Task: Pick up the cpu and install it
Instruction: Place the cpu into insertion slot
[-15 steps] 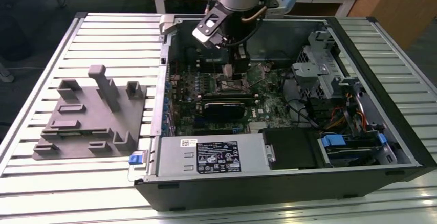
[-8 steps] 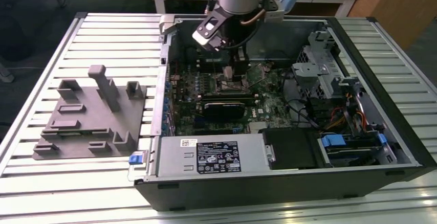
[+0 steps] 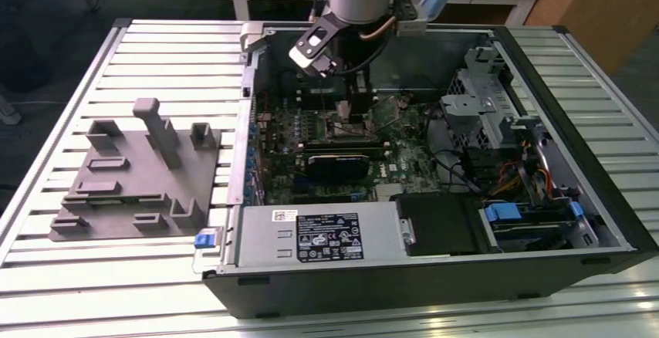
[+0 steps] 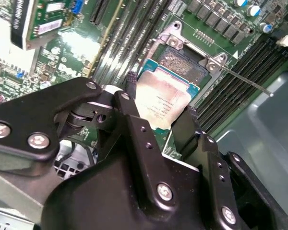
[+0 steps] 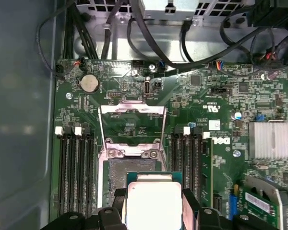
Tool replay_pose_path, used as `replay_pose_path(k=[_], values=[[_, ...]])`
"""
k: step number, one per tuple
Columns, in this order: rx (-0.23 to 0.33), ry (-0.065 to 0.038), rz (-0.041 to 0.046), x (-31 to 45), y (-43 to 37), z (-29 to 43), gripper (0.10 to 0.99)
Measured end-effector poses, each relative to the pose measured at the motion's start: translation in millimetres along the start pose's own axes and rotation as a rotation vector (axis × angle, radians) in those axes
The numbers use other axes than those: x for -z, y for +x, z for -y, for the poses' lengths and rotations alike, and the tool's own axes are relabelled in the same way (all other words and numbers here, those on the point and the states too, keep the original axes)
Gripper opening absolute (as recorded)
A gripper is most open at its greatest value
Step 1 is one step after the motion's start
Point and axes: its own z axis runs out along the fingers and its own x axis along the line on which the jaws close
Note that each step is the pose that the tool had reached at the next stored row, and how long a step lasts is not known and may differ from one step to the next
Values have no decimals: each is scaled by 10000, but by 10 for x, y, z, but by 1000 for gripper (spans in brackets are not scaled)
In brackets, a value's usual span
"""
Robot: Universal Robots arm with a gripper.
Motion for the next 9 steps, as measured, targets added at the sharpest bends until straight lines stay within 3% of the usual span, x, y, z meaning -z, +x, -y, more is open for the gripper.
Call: replay_pose_path(k=[9], values=[[18,-1,2,-130,39,9,541]])
